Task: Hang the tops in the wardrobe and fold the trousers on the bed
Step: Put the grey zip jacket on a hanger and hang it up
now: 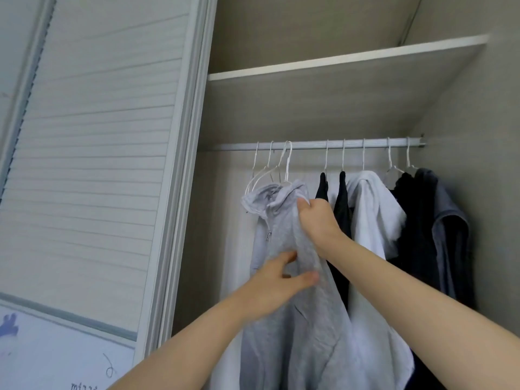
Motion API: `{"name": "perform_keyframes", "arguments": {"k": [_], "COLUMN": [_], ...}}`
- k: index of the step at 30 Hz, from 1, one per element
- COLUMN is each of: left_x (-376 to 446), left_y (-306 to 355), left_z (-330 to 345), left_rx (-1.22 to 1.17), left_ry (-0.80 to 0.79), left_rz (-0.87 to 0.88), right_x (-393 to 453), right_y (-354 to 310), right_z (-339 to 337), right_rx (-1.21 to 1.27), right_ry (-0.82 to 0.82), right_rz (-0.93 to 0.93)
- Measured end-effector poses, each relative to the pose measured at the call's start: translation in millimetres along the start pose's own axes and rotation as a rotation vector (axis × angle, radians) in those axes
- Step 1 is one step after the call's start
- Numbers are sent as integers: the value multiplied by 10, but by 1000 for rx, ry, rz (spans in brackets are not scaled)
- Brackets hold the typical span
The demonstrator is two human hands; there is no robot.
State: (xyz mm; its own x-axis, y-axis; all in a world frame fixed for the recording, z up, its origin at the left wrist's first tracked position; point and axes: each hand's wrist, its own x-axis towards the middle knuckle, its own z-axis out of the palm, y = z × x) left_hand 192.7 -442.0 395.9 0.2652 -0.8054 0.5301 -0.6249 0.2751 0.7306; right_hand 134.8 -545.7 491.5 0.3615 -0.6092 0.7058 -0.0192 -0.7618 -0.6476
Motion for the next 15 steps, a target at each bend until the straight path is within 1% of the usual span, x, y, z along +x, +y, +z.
{"name": "perform_keyframes", "arguments": {"k": [2, 6, 8, 11, 15], "left_x": [-11, -41, -22, 43, 223], "left_y": [-41, -53, -58, -29, -14], "left_z": [17, 119, 198, 240, 63], "left_rx": [-33, -12, 2, 52, 157], "left_ry": [-20, -55, -12, 99, 177], "left_rz": [-35, -9, 5, 20, 9], "right_x": [57, 169, 216, 336, 598], "right_y": [1, -81, -142, -214, -316], "right_z": [69, 166, 180, 167, 101], "right_rx": [9, 30, 38, 51, 66], "right_ry": [25, 57, 99, 139, 189], "right_rz": [41, 104, 134, 190, 268]}}
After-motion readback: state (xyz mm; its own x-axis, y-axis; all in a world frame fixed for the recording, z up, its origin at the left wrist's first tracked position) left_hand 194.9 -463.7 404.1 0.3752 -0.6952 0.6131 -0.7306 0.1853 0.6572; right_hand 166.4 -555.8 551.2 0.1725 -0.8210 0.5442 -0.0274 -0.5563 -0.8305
